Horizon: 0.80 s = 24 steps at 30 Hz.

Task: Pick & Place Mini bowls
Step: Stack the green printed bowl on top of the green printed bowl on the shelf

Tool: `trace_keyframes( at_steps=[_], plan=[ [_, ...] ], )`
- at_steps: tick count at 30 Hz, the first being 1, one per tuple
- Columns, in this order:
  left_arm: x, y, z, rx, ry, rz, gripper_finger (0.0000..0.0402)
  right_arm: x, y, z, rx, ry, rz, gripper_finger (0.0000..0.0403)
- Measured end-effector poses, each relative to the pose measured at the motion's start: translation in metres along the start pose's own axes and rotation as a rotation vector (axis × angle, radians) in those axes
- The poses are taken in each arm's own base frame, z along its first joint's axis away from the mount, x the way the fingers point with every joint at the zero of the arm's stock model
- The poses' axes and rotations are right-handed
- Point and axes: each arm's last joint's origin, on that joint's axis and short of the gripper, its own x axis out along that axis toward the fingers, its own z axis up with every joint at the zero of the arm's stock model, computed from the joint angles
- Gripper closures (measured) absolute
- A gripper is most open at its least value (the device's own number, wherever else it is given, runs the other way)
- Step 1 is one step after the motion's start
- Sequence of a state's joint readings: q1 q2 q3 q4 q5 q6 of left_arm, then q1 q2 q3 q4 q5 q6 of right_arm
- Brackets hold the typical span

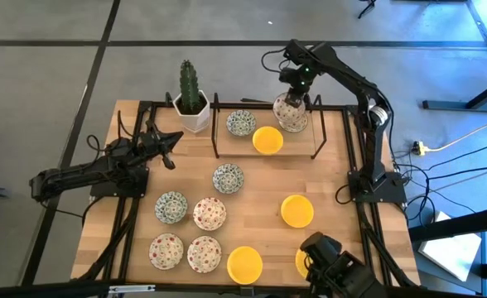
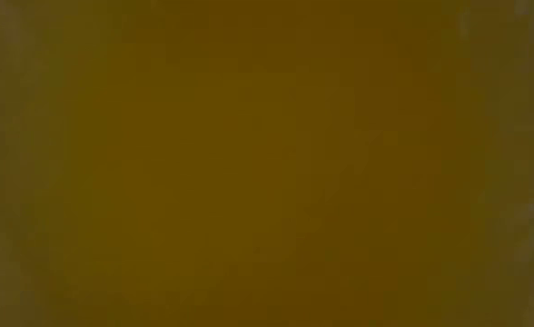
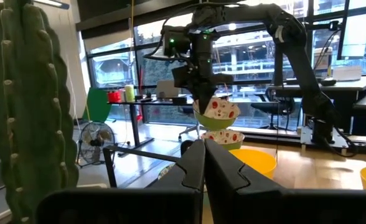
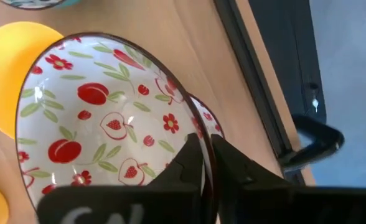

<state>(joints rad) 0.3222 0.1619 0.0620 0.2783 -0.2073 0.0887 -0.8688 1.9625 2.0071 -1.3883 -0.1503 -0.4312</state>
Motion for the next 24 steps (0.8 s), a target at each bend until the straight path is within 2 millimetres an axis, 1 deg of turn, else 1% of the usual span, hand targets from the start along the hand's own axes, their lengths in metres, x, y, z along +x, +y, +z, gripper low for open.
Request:
trace_keyframes(
  at_steps=[5,13,21,24],
  plan=[
    [0.0000,-0.0001,-0.0012,0.002,0.012,-0.001,0.0398,-0.0008,-0.0042,-0.0036,0.085,0.014,0.003,0.0386],
    [0.0000,-0.0001,-0.0014,0.003,0.014,-0.001,0.0398,-0.0010,-0.0046,-0.0035,0.227,0.012,-0.005,0.0386],
    [0.0000,-0.0001,-0.0015,0.003,0.015,-0.001,0.0398,-0.0009,-0.0035,-0.0074,0.247,0.061,-0.020,0.0386],
    [0.0000,-0.0001,-0.0015,-0.013,0.015,-0.001,0.0400,-0.0004,0.0014,-0.0079,0.247,0.086,-0.009,0.0386]
  ],
)
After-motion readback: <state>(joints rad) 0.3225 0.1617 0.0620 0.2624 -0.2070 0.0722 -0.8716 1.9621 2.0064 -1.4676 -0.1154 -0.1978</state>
